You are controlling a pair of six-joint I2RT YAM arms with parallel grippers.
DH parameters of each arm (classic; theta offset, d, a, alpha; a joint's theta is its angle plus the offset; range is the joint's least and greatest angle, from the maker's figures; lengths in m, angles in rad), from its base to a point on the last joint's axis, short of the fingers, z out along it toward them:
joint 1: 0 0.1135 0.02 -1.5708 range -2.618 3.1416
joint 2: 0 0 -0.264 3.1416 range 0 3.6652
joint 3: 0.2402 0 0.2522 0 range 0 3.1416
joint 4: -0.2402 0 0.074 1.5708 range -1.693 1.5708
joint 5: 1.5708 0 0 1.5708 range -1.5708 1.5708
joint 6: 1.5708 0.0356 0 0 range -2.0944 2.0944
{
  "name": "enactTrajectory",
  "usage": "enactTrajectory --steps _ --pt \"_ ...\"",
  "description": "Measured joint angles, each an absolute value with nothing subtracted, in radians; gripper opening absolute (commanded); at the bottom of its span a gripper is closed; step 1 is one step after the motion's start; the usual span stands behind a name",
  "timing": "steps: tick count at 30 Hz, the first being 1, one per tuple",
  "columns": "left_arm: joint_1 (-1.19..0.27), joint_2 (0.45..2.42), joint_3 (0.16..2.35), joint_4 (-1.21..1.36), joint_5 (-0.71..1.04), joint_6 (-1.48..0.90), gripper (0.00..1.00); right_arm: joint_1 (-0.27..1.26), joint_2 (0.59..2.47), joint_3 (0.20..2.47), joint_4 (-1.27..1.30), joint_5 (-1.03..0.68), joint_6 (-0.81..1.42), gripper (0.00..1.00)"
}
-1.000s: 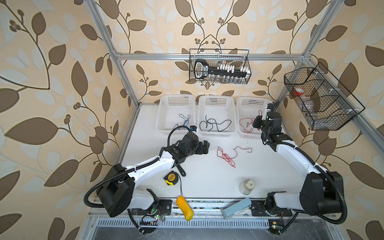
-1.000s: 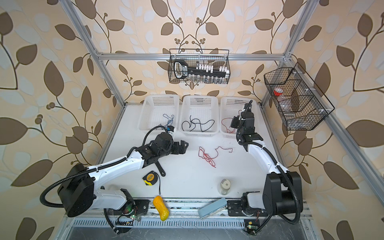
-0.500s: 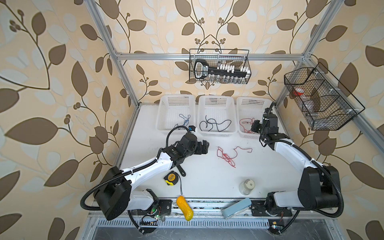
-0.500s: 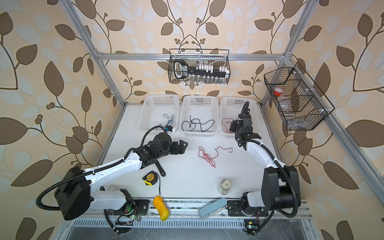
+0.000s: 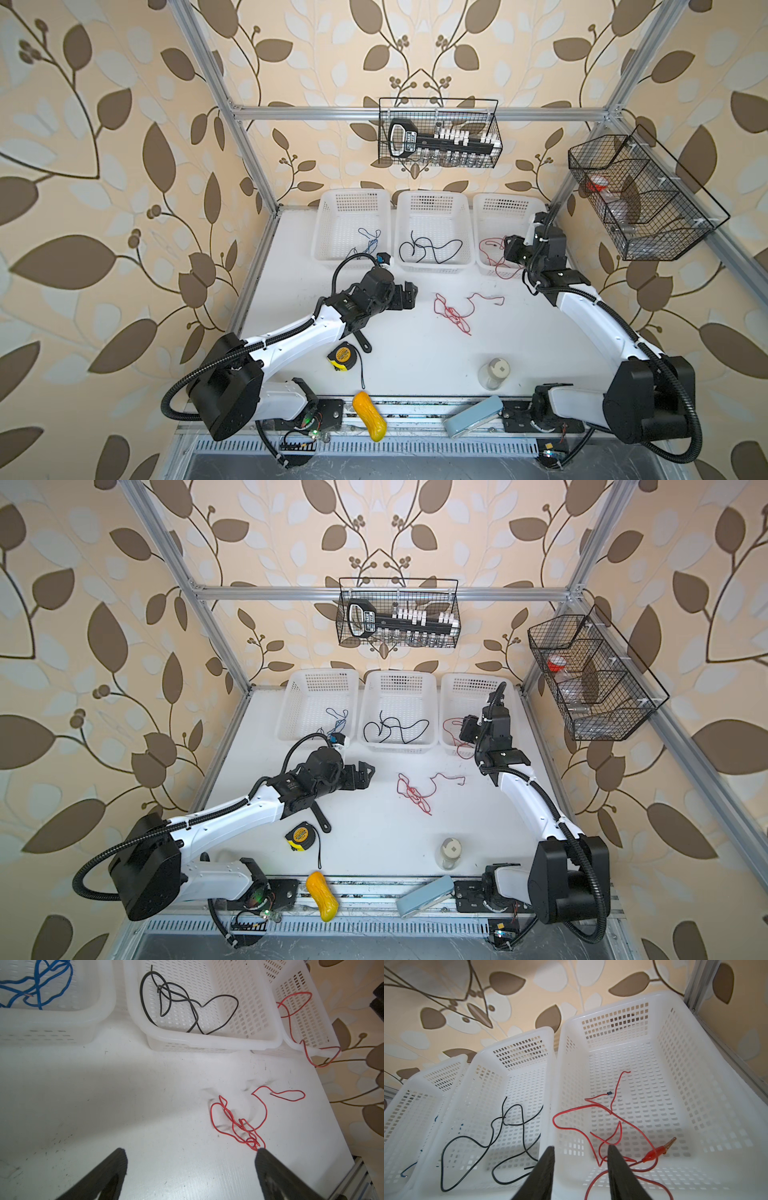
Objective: Untangle the cables
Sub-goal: 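Return the right gripper to the remaining red wire and grasp it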
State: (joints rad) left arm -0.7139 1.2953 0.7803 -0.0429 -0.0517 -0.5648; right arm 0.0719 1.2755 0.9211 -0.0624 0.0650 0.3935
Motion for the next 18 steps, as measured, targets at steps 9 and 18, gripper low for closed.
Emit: enactTrajectory --steps 9,18 --pt "-0.714 1.332 0.78 -0.013 -0.033 -0.579 0.97 0.336 1.213 0.862 -0.08 0.033 0.408 0.44" --pt "-0.714 1.342 0.78 -0.01 -0.035 -0.579 0.99 0.548 1.224 0.765 -0.152 0.047 0.403 0.45"
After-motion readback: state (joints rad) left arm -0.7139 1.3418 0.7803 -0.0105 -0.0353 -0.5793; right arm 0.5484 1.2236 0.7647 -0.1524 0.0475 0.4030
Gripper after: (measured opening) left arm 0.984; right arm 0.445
